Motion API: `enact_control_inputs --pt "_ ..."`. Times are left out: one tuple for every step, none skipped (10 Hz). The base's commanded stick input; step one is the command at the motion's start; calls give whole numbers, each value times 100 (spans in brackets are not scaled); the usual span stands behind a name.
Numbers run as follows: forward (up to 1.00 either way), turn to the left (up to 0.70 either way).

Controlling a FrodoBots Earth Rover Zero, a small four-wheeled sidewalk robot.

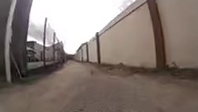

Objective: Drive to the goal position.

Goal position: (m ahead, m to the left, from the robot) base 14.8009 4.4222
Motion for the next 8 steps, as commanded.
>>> enact_control_inputs --pt "30 60" --pt "30 60" --pt "30 60" --pt "30 48" --pt "30 27" --pt "30 5" --pt "30 0" --pt "30 0"
